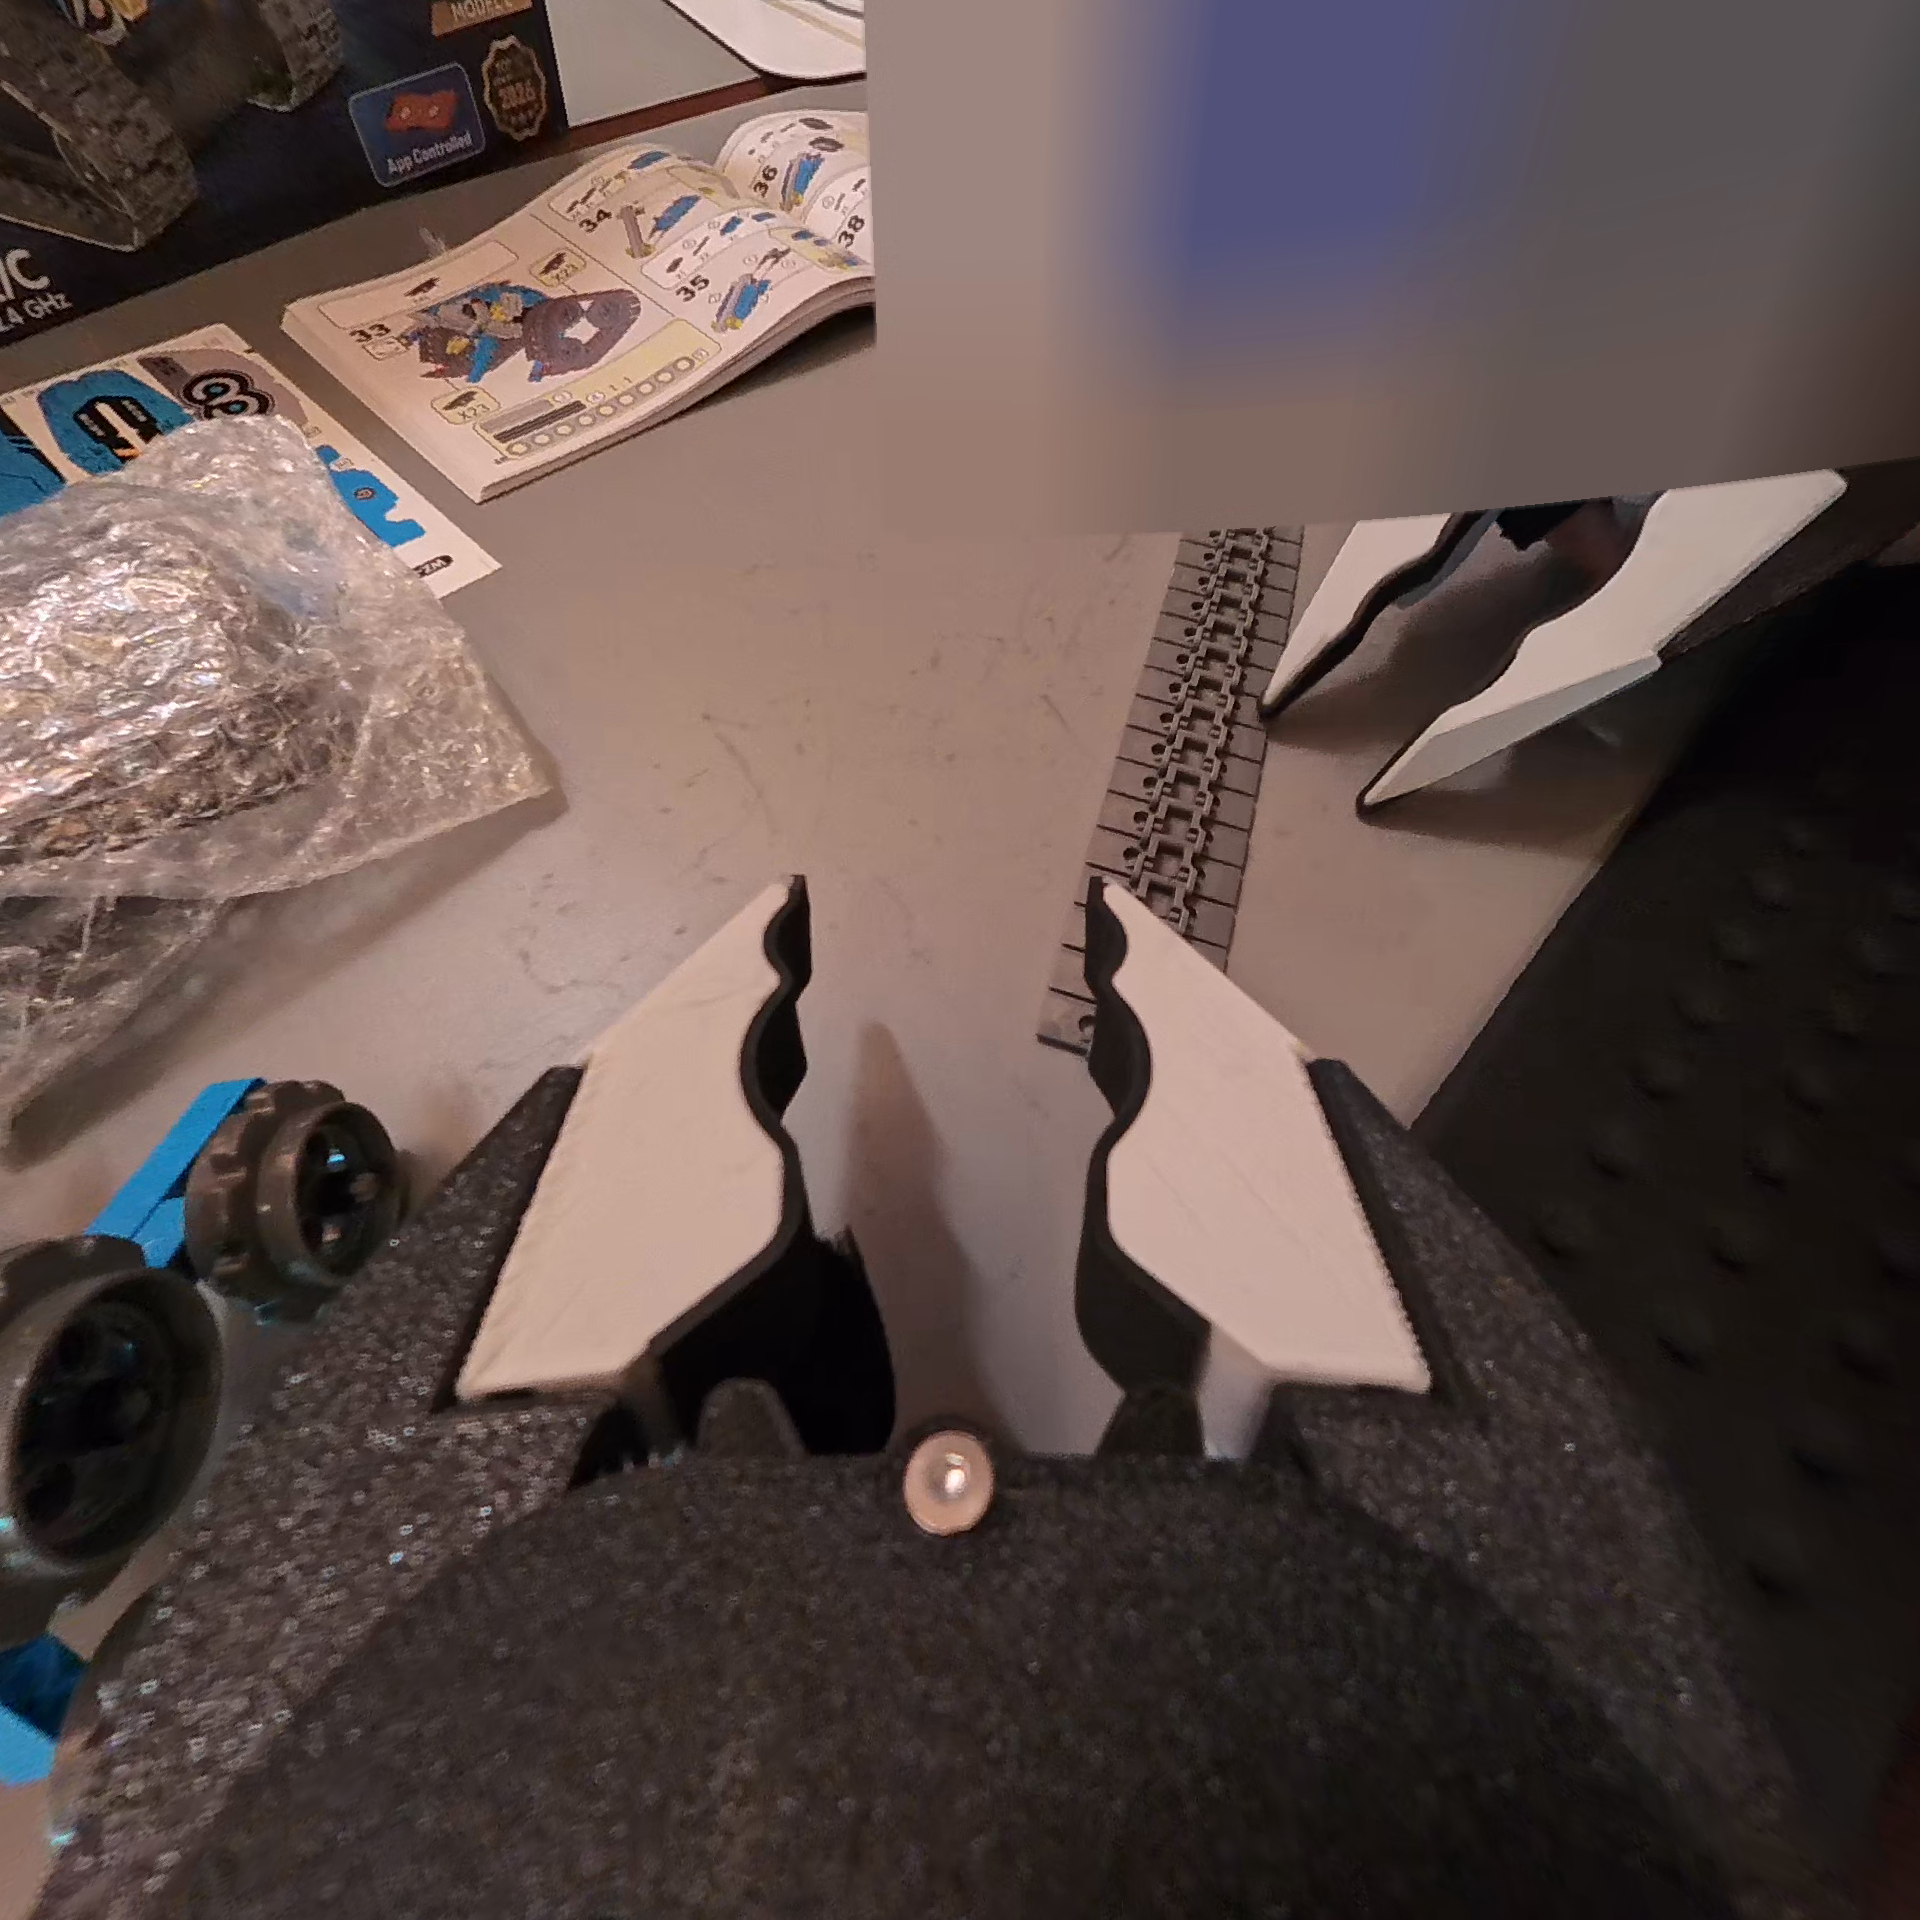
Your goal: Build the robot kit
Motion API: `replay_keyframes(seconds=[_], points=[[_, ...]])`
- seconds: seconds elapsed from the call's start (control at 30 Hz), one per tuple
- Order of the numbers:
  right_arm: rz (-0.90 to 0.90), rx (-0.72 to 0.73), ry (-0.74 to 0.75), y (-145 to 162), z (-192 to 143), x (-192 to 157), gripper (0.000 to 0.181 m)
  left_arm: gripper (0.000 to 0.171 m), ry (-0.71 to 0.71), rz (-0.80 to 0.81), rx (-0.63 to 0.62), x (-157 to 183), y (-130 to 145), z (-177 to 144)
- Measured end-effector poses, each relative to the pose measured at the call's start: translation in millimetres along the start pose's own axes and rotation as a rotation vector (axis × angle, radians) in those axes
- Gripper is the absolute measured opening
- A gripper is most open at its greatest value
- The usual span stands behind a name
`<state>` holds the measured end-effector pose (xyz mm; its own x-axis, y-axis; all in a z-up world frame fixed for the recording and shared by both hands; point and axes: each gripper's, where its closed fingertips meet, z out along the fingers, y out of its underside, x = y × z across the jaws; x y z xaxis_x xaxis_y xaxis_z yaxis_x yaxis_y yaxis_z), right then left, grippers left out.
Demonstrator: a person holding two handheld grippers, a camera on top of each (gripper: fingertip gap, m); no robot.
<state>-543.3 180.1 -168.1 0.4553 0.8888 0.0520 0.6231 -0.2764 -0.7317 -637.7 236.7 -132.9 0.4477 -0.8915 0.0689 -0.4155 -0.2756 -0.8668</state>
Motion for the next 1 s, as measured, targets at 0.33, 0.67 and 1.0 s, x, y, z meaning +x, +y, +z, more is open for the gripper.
replay_keyframes(seconds=[0.33,0.67,1.0], points=[[0.075,0.022,-0.019,1.9,-8.2,5.4,0.034,0.053,0.004,-0.005,-0.001,0.1,0.1,0.1],[0.078,0.042,0.021,2.4,-15.6,12.7,0.033,0.053,0.008,-0.012,-0.001,-0.3,0.1,0.2],[0.086,0.006,0.032,11.5,-14.2,14.8,0.035,0.053,0.013,-0.02,-0.005,-0.4,0.5,0.7]])
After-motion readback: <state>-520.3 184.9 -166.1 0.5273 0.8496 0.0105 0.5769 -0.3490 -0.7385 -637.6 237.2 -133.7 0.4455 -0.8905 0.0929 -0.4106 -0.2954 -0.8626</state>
